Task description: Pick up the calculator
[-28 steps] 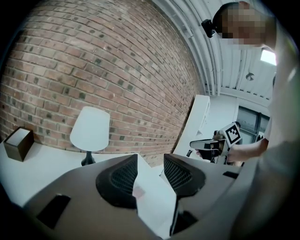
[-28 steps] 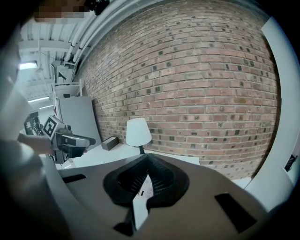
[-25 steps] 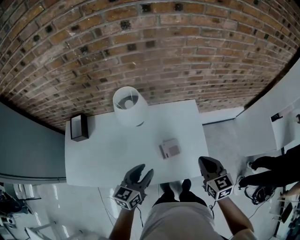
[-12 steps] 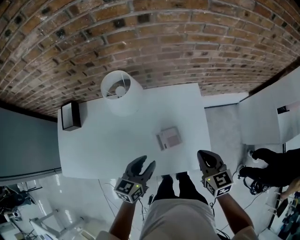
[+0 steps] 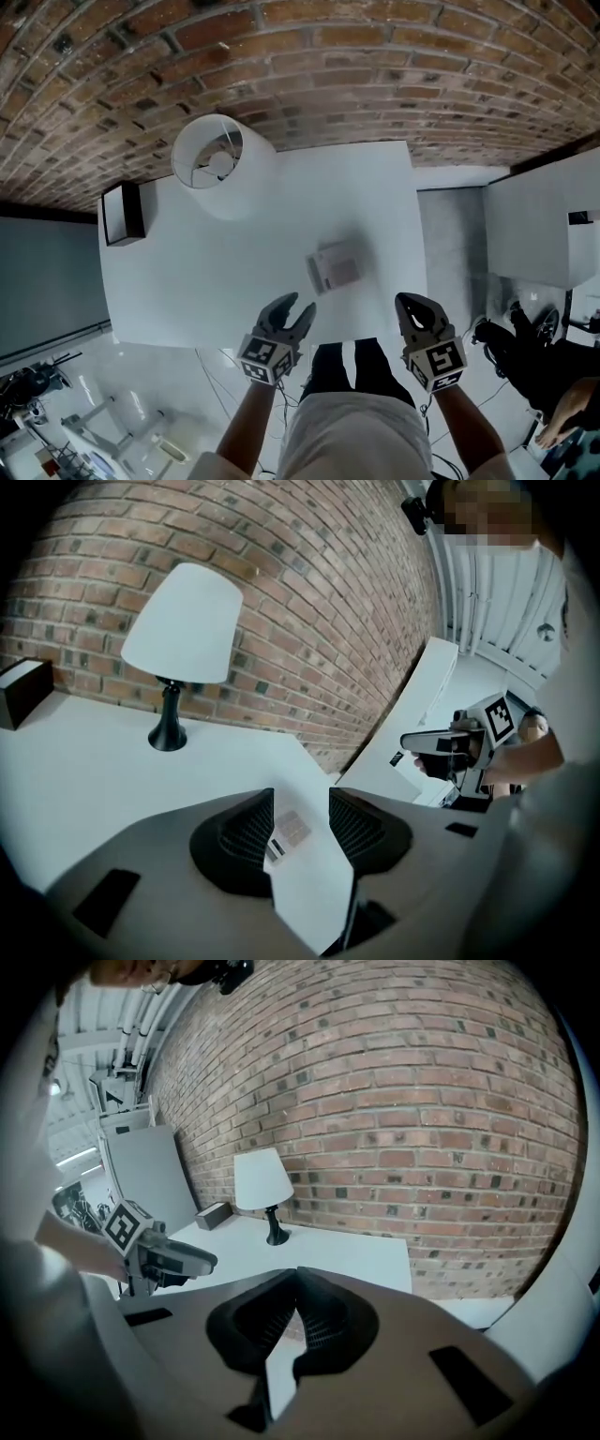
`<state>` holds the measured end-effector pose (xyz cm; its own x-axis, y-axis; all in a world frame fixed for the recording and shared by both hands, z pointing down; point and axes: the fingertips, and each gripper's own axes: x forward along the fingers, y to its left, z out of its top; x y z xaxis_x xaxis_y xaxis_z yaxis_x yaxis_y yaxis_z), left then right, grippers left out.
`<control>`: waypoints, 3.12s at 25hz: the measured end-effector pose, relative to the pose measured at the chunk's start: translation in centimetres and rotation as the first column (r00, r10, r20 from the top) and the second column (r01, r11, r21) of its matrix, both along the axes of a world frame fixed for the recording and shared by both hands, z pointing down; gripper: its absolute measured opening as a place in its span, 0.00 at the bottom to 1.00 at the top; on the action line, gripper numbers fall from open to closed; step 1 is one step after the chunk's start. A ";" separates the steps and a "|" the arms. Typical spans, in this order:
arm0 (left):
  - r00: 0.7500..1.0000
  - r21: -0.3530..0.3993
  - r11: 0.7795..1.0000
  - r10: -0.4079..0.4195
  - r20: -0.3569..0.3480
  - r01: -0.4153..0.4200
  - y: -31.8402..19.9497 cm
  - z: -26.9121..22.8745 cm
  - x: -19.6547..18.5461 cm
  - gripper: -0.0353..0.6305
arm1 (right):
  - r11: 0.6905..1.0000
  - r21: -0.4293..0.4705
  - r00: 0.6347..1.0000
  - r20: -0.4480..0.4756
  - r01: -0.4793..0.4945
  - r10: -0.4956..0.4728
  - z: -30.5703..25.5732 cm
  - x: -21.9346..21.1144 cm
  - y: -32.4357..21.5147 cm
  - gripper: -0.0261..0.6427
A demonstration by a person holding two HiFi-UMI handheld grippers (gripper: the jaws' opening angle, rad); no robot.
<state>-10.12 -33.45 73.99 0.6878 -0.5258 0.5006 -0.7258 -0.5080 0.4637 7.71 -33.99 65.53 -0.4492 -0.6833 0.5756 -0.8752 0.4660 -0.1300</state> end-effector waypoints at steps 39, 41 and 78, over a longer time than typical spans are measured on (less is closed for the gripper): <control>0.965 -0.506 0.862 -0.159 -0.207 0.034 -3.2 17.7 4.5 0.23 | 0.989 -0.139 0.999 0.023 0.047 -0.044 8.6 -2.5 -0.6 0.06; 0.958 -0.515 0.856 -0.182 -0.223 0.043 -3.2 17.4 4.4 0.21 | 0.990 -0.131 0.999 0.015 0.043 -0.041 8.4 -2.5 -0.7 0.06; 0.856 -0.357 0.917 -0.325 -0.402 0.180 3.7 -6.7 0.8 0.20 | 0.990 0.114 0.996 0.020 0.084 -0.087 -7.8 -1.8 6.2 0.06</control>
